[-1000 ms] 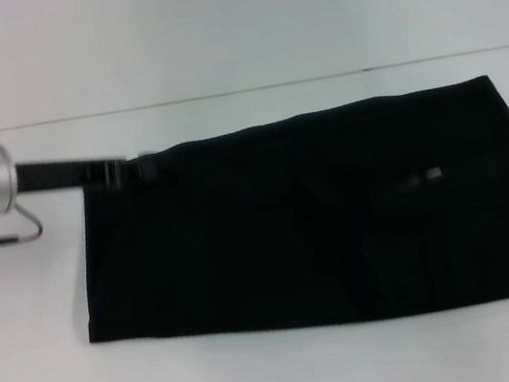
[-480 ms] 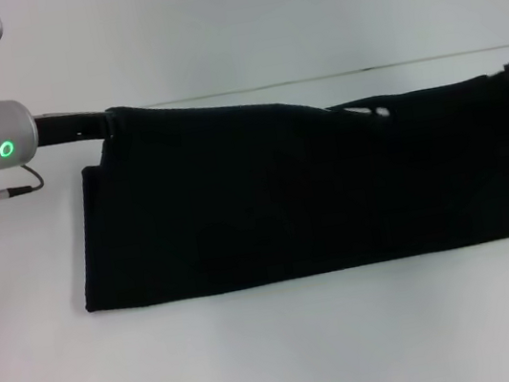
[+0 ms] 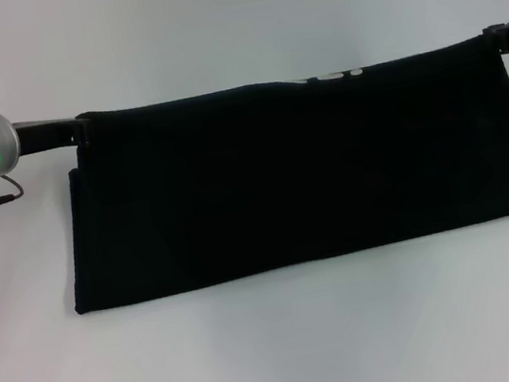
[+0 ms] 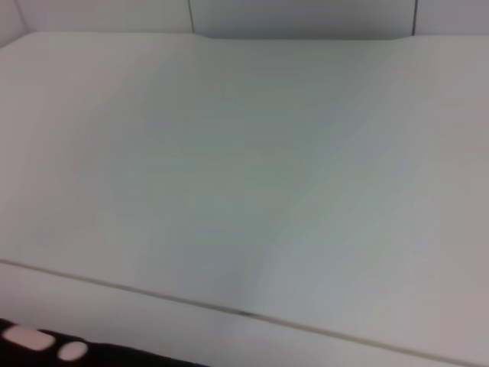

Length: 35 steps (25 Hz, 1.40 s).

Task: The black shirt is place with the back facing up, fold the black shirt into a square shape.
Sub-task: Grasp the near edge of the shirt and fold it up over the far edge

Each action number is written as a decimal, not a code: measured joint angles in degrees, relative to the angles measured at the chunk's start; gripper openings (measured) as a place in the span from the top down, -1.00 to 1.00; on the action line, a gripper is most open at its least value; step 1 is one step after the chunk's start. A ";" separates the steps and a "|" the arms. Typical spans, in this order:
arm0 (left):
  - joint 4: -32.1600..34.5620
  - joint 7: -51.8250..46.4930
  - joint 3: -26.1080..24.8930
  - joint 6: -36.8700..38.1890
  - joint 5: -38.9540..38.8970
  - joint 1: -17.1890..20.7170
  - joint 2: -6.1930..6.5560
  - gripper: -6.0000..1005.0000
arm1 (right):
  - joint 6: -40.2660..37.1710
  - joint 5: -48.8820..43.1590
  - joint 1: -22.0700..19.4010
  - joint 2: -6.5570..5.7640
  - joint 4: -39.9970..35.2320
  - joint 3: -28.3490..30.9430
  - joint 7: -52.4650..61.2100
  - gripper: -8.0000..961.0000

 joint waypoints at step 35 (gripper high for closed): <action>0.25 -0.43 0.05 -2.55 -1.03 1.81 -0.81 0.98 | 8.07 0.11 3.57 2.16 1.73 -4.71 -2.90 0.98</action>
